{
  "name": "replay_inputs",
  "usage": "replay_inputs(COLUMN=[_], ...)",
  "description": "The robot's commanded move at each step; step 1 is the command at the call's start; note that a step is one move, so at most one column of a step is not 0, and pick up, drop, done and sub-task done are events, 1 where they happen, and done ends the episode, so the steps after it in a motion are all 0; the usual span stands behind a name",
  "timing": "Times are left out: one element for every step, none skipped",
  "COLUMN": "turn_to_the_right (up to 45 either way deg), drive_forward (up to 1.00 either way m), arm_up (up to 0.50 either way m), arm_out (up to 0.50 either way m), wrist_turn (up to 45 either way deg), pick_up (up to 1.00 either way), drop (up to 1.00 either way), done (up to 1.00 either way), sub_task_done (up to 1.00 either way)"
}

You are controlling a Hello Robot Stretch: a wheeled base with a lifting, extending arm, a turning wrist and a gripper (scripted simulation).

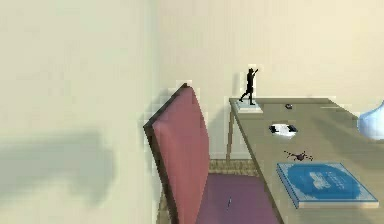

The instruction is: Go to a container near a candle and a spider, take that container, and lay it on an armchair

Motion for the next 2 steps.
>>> replay_inputs(turn_to_the_right=[30.0,0.0], drive_forward=[0.00,0.20], arm_up=[0.00,0.00], arm_out=[0.00,0.00], wrist_turn=[0.0,0.0], pick_up=[0.00,0.00], drop=[0.00,0.00], done=[0.00,0.00], sub_task_done=[0.00,0.00])
